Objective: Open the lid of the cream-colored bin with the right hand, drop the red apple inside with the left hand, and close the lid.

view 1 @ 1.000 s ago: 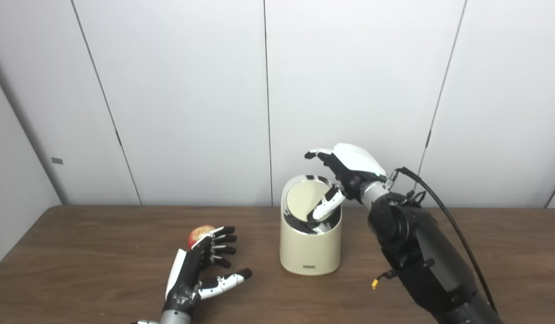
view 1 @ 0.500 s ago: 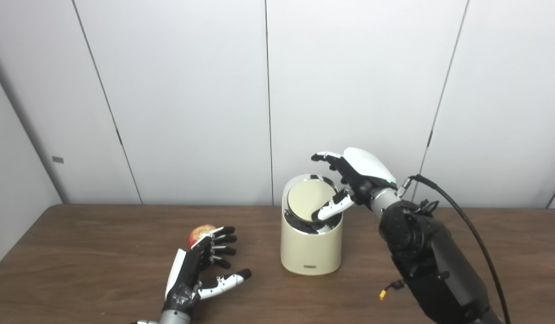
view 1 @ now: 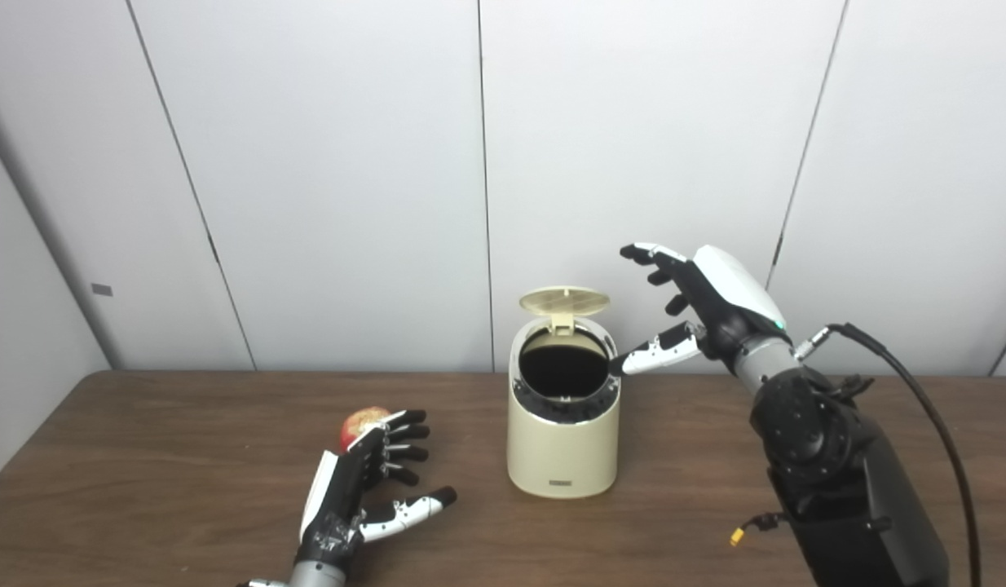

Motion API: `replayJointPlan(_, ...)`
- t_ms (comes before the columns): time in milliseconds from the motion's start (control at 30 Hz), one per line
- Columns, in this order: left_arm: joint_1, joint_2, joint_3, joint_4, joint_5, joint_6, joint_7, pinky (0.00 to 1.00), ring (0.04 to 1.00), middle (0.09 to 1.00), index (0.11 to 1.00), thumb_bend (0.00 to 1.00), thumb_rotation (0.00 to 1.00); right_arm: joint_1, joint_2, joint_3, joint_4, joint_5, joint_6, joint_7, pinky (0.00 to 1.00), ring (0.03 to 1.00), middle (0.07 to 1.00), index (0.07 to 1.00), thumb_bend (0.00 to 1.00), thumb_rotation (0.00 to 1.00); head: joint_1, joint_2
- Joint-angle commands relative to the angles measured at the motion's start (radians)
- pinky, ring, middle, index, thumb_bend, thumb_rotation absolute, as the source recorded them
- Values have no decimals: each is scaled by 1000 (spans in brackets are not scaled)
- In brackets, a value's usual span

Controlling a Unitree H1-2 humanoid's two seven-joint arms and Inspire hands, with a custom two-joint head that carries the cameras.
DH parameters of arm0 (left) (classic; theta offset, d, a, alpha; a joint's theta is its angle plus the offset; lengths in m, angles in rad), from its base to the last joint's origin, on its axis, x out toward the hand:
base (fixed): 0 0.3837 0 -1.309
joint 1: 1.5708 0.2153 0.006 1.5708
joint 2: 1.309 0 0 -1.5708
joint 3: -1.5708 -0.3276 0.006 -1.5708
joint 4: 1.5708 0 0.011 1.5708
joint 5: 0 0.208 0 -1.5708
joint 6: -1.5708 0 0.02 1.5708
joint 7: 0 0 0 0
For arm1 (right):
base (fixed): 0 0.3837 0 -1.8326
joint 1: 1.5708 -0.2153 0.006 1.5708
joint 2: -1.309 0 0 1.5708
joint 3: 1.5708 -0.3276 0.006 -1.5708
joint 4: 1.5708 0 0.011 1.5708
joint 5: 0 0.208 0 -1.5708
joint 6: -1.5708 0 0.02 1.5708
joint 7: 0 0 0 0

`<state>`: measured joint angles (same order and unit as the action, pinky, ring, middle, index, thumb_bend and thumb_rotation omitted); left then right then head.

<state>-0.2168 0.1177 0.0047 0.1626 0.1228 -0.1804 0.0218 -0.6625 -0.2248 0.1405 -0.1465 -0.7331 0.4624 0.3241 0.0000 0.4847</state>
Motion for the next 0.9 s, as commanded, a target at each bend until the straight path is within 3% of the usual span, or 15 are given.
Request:
replayJointPlan(0, -33, 10, 2, -31, -1, -28, -1, 547, 669, 753, 793, 721, 32, -3, 3, -40, -64, 31, -24, -63, 560, 763, 868, 842, 831, 92, 2, 0)
replayJointPlan(100, -36, 13, 3, -29, 2, -26, 1, 547, 666, 747, 791, 727, 36, 67, 29, -85, -96, 105, -44, -116, 599, 792, 870, 846, 814, 52, 2, -1)
replayJointPlan(167, -37, 14, 5, -25, -5, -29, -1, 553, 670, 747, 791, 732, 40, 118, 39, -103, -99, 147, -94, -160, 632, 806, 860, 849, 798, 45, 0, -3)
replayJointPlan(233, -37, 15, 6, -23, -8, -31, -2, 557, 674, 747, 791, 734, 41, 166, 49, -116, -78, 187, -171, -221, 647, 795, 849, 841, 802, 20, 5, -3)
replayJointPlan(333, -37, 17, 5, -20, -5, -36, -2, 554, 672, 746, 788, 727, 33, 230, 60, -129, -21, 243, -289, -303, 635, 769, 830, 838, 806, 71, 3, -2)
replayJointPlan(433, -38, 18, 4, -15, -2, -41, 0, 551, 669, 745, 788, 723, 38, 284, 75, -132, 13, 290, -347, -340, 679, 807, 877, 866, 777, 129, 4, -5)
replayJointPlan(667, -35, 19, 5, -19, -8, -49, -2, 546, 661, 745, 784, 716, 23, 374, 81, -115, 76, 333, -488, -400, 683, 799, 867, 866, 785, 156, 2, -4)
replayJointPlan(833, -35, 18, 7, -24, -7, -48, 1, 556, 661, 739, 775, 721, 16, 404, 88, -111, 93, 351, -519, -412, 656, 787, 871, 863, 814, 194, 1, -5)
replayJointPlan(867, -34, 17, 6, -24, -6, -48, 2, 560, 664, 739, 777, 722, 23, 406, 88, -111, 99, 354, -522, -415, 655, 787, 870, 866, 816, 194, 29, -12)
